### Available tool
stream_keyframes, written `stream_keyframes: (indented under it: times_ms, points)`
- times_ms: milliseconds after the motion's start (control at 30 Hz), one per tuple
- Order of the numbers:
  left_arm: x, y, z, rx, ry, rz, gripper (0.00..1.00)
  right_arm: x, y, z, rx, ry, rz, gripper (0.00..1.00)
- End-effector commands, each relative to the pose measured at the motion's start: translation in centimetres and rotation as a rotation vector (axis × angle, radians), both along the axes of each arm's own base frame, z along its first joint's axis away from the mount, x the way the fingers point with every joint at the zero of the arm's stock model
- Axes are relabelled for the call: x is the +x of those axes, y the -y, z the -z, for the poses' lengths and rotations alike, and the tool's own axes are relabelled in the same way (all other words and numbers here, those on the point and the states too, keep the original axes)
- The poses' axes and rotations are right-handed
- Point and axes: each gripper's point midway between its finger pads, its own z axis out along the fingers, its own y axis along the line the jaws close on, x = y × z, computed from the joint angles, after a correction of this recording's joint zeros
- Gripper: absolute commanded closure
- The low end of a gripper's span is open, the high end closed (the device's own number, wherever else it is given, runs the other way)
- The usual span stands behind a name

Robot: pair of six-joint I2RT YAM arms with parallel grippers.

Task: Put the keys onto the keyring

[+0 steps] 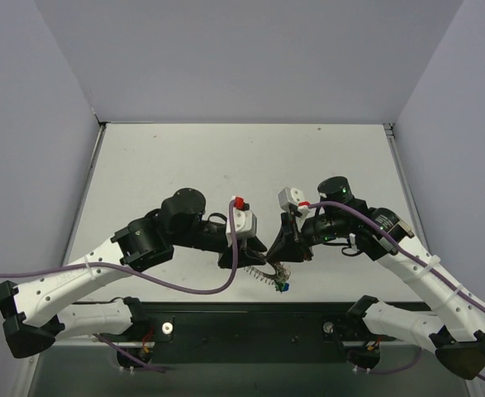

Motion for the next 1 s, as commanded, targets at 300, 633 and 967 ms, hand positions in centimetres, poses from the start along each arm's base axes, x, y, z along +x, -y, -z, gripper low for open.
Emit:
stream_keyframes:
  times_ms: [300,633,967]
  points:
    - [0.2,1.4,-0.7,-0.042,0.019,0.016,0.58,-0.9,-0.4,-3.1,0.100,0.075,-0.068,1.00]
    - [0.1,1.2,0.8,0.002,-0.006,0.020,0.63,-0.9,-0.2,-3.3,0.104,0.088,-0.059,1.00]
    - [0.4,0.9,2.0,0.036,-0.015,-0.008,0.64,-1.0,-0.2,-3.6,0.111,0.095,-0.061,1.00]
